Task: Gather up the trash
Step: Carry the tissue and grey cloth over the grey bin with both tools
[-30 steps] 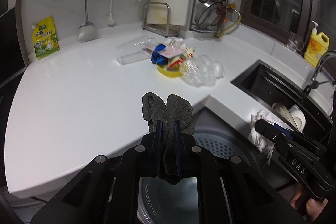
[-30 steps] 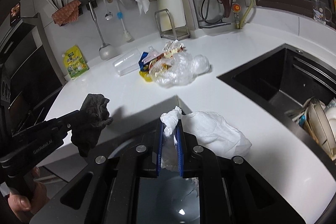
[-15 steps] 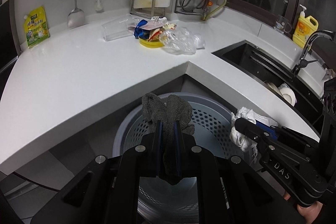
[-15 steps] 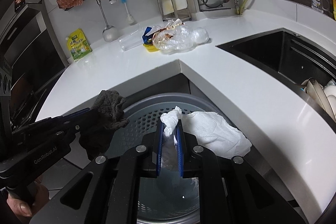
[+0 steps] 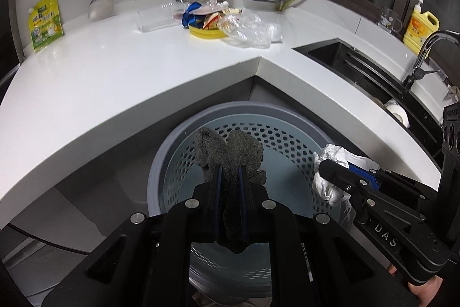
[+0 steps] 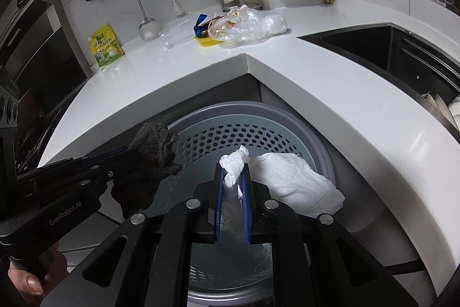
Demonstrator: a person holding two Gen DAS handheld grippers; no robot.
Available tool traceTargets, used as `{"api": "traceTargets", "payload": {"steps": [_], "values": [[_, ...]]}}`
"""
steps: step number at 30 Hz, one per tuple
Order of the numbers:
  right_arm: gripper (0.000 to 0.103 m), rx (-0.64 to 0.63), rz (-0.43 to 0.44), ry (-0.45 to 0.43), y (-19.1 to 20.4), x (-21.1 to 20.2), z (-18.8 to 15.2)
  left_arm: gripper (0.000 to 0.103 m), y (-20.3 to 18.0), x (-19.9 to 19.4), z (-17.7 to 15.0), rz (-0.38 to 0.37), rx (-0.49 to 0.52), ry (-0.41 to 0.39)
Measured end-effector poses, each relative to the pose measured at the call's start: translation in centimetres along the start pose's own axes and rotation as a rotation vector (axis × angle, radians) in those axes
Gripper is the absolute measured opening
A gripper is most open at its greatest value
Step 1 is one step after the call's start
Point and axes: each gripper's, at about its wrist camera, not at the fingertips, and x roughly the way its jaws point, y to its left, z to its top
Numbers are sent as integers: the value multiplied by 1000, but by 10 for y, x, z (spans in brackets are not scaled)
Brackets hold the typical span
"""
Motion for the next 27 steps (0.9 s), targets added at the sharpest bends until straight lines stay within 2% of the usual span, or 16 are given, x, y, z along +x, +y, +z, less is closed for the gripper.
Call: {"api": "traceTargets", "payload": {"steps": [16, 27], "values": [[12, 14, 3, 39, -3, 13, -4, 12, 5, 17, -8, -14, -13, 71], [13, 23, 0, 40, -7, 15, -4, 12, 10, 20, -11, -9, -27, 91]]}}
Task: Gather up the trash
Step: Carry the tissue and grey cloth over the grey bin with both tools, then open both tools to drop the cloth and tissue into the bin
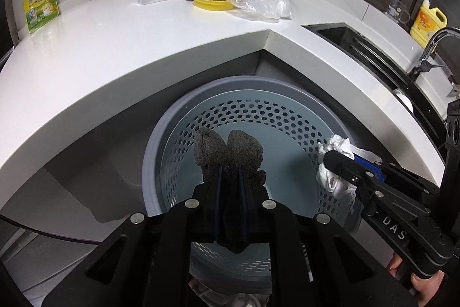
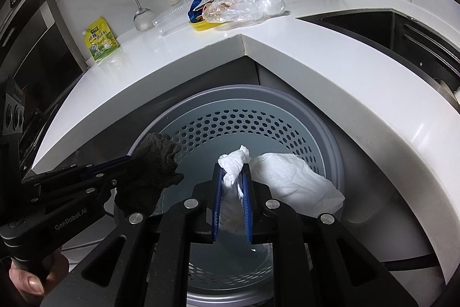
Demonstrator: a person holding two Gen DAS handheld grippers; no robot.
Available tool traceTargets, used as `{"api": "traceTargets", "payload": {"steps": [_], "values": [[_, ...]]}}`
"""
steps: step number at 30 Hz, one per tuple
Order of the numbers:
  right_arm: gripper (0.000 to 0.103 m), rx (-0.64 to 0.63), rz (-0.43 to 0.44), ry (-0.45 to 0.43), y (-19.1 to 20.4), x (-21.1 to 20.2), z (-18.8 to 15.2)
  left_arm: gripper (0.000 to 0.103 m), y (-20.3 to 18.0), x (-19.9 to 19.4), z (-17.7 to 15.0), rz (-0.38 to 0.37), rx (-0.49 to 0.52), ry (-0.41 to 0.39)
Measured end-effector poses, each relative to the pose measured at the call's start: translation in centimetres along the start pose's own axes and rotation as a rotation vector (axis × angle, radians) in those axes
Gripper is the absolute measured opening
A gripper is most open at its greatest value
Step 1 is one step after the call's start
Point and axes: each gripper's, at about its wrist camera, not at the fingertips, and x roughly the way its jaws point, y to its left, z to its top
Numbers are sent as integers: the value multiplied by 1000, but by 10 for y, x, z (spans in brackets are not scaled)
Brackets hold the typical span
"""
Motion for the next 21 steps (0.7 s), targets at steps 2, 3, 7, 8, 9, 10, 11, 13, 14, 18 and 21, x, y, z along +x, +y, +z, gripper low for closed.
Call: {"api": "traceTargets", "payload": {"steps": [2, 3, 7, 8, 9, 10, 11, 13, 14, 18, 21], "values": [[16, 3, -3, -1, 0, 0, 0, 13, 2, 0, 0, 0, -8, 5], [17, 3, -6, -2, -1, -1, 0, 13, 3, 1, 0, 1, -12, 7], [29, 5, -15, -10, -1, -3, -1, 21, 6, -1, 0, 12, -18, -1], [32, 8, -20, -16, -2, -4, 0, 24, 6, -2, 0, 16, -19, -8], [39, 13, -24, -24, -3, -6, 0, 32, 7, -4, 1, 19, -20, -15], [45, 18, -27, -32, -4, -8, 0, 42, 8, -6, 1, 23, -23, -24], [46, 22, -27, -37, -4, -9, 0, 47, 8, -7, 1, 27, -26, -32], [46, 25, -26, -41, -5, -11, 1, 55, 10, -10, 1, 31, -34, -48], [47, 25, -27, -41, -6, -11, 1, 55, 11, -10, 2, 32, -36, -48], [47, 23, -27, -42, -5, -12, 1, 61, 14, -11, 2, 35, -49, -47], [49, 17, -26, -42, -3, -13, 0, 66, 17, -13, 2, 40, -53, -59]]}}
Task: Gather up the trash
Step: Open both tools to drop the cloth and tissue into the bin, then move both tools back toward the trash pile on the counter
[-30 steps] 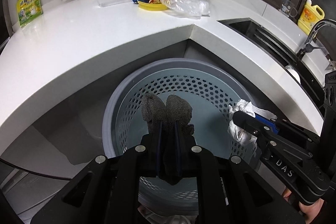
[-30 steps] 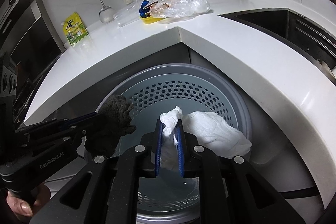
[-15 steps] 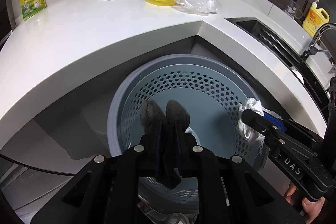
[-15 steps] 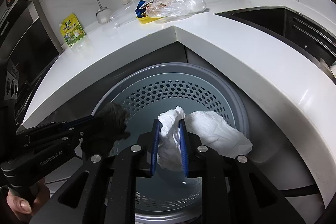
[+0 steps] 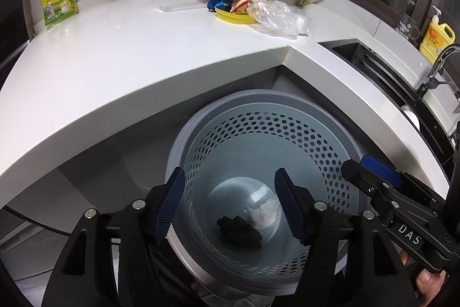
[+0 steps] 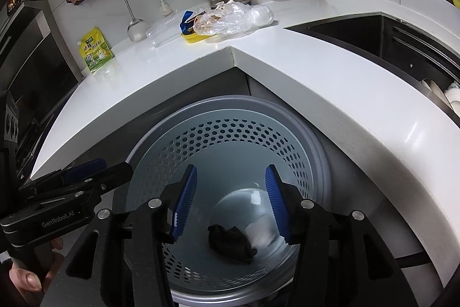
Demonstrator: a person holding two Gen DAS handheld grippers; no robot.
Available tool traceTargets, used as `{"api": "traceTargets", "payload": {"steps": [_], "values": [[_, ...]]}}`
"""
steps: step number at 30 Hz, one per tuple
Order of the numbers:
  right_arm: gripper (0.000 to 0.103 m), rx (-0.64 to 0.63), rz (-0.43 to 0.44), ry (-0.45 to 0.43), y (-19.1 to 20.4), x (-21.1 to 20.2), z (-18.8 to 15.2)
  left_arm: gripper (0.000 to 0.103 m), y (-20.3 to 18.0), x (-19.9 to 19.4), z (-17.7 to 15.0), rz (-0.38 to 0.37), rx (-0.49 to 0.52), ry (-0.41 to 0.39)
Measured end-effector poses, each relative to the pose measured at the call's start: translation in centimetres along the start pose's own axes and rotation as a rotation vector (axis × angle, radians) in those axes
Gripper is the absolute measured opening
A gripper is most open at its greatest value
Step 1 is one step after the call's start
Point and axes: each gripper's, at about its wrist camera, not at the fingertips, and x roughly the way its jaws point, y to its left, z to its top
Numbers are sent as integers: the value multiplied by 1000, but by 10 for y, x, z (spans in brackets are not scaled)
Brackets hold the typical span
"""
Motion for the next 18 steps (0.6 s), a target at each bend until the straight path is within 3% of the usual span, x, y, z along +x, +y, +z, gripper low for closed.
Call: {"api": "traceTargets", "payload": {"steps": [10, 18], "values": [[53, -4, 7, -24, 4, -7, 3, 84, 7, -15, 5, 28, -7, -68], [57, -16, 7, -46, 8, -11, 7, 91, 14, -27, 14, 57, -14, -125]]}}
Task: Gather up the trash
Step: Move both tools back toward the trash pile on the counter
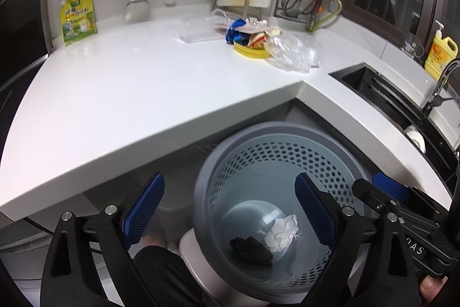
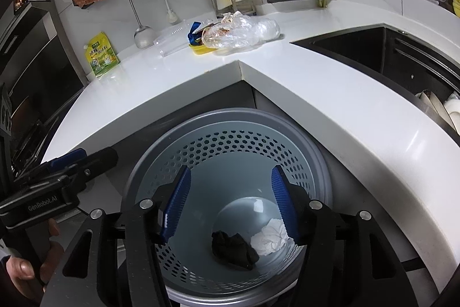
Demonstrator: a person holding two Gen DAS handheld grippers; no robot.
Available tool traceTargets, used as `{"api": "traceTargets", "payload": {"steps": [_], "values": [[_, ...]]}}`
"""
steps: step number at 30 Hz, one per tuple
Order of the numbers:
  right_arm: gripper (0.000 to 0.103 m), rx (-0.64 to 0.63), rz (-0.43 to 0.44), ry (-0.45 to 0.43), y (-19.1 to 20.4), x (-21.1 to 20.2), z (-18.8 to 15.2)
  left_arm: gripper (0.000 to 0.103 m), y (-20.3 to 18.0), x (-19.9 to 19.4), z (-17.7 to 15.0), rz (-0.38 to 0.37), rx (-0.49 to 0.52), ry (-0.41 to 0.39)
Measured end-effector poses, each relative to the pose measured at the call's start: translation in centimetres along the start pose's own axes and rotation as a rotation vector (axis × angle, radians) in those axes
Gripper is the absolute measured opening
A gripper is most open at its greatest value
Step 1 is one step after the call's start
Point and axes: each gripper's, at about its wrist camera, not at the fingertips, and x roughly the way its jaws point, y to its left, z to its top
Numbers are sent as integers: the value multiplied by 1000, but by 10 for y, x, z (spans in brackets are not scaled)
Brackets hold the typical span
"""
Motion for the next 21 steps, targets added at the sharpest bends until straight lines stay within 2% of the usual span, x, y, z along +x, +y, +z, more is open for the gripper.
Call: {"api": "traceTargets", "payload": {"steps": [12, 21], "values": [[60, -21, -2, -38, 2, 1, 23, 95, 18, -12, 28, 61, -23, -110], [63, -33, 1, -54, 7, 10, 35, 95, 28, -5, 35, 75, -32, -117]]}}
